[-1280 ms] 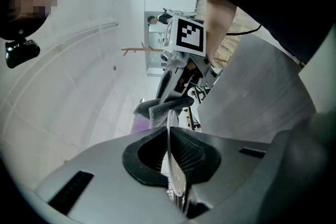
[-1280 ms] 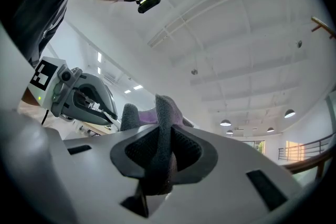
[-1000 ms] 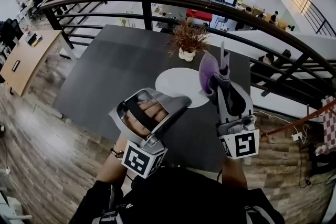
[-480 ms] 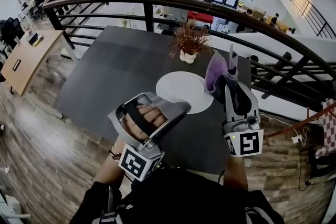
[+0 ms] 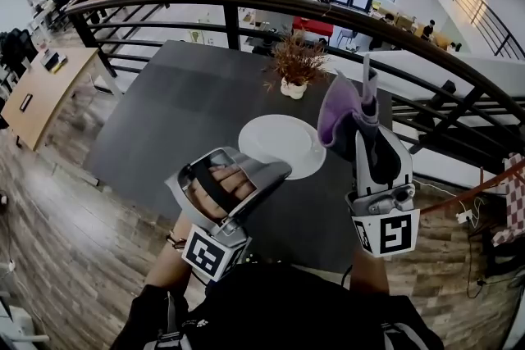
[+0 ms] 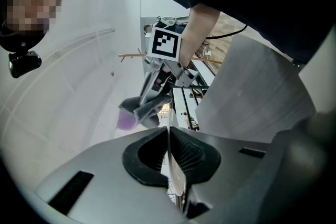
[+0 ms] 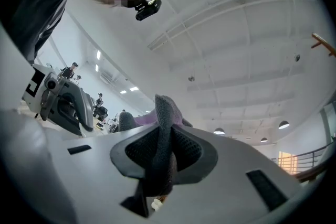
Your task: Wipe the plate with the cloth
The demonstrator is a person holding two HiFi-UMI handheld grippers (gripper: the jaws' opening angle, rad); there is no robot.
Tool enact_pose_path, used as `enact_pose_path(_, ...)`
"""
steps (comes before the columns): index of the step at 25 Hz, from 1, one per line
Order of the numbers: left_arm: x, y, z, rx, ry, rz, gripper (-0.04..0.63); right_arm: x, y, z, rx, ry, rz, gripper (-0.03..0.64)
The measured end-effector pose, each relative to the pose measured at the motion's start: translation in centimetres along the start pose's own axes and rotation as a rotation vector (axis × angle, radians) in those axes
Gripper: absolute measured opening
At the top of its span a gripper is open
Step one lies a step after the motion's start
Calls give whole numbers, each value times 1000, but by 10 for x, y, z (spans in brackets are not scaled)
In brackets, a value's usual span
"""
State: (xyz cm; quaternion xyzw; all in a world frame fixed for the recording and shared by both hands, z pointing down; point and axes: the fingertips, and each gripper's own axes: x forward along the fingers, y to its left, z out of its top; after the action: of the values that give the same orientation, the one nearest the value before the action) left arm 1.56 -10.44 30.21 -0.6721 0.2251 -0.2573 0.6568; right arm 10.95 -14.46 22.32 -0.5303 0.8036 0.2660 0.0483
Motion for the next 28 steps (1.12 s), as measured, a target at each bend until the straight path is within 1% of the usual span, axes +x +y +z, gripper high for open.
enact_pose_path(4, 6, -5, 0, 6, 2, -4, 17, 4, 14, 13, 12, -37, 58, 72)
enact_pose_path(9, 6, -6, -1, 17, 8, -9, 17, 13, 55, 34, 11, -83, 204, 72)
enact_pose_path(12, 8, -6, 1, 23, -1, -4, 17, 16, 82, 39, -26, -89, 297, 72)
enact_pose_path(15, 9, -6, 6, 38, -9, -4, 17, 17, 99, 39, -92, -73, 357, 72)
enact_pose_path(18, 8, -4, 10, 58, -16, -10, 17, 17, 103, 36, -140, -50, 383, 72)
enact_pose_path(23, 7, -6, 11, 71, -19, -13, 17, 20, 106, 26, -222, -6, 397, 72)
enact_pose_path(28, 5, -5, 13, 76, -21, -7, 17, 21, 102, 17, -253, 30, 392, 72)
